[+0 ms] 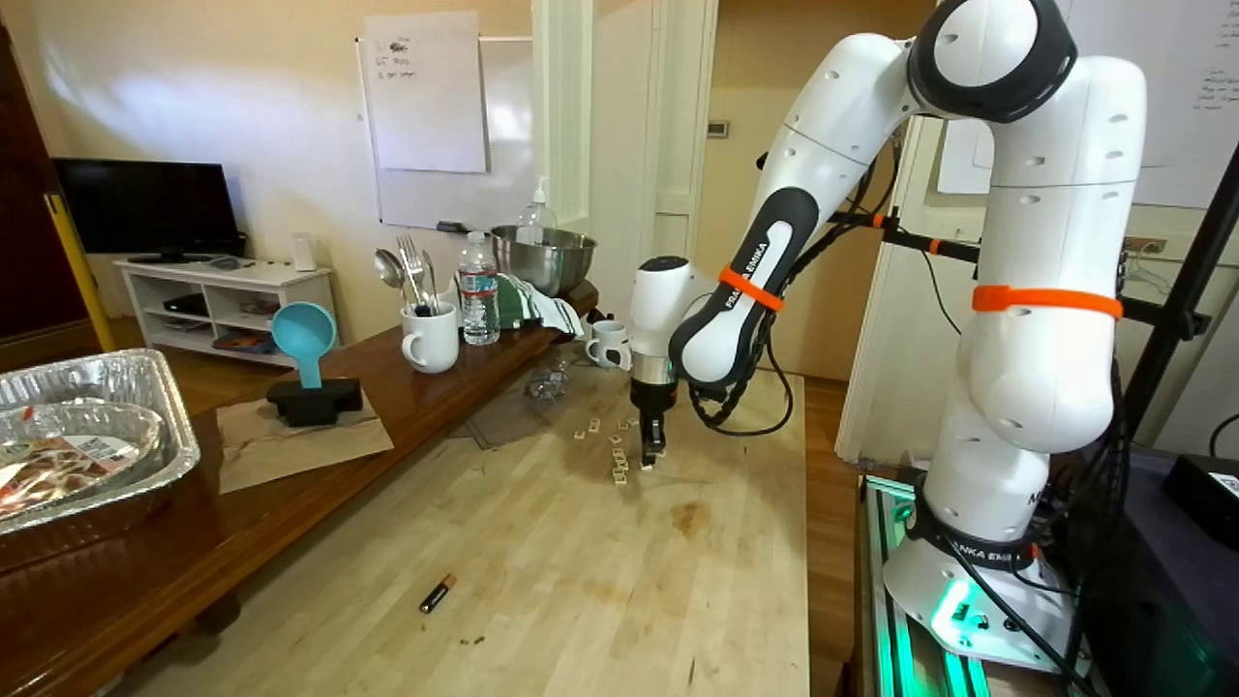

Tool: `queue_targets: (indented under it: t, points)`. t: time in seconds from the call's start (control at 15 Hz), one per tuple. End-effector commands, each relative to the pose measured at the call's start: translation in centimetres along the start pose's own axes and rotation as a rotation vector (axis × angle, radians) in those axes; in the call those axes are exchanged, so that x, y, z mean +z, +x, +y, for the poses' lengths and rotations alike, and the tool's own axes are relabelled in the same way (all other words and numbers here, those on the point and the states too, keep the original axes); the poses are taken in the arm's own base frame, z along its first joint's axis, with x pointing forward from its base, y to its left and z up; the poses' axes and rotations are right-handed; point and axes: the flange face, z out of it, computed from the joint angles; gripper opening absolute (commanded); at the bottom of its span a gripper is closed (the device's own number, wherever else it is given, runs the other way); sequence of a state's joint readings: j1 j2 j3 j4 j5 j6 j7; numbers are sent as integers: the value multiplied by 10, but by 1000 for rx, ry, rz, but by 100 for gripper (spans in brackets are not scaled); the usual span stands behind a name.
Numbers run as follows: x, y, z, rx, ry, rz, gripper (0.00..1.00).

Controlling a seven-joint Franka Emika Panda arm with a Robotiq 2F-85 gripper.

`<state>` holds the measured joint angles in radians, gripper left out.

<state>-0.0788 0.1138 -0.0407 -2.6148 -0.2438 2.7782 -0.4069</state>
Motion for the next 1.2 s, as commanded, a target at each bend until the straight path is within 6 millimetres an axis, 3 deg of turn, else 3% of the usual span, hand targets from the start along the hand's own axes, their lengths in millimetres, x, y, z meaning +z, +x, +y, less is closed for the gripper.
queue_targets:
  t: [0.0, 0.53, 1.13]
  points:
    - [30, -11, -40, -22, 48, -99, 0]
    - [29, 3, -61, 17, 41, -111, 0]
    - [31, 20, -64, 125, 22, -87, 0]
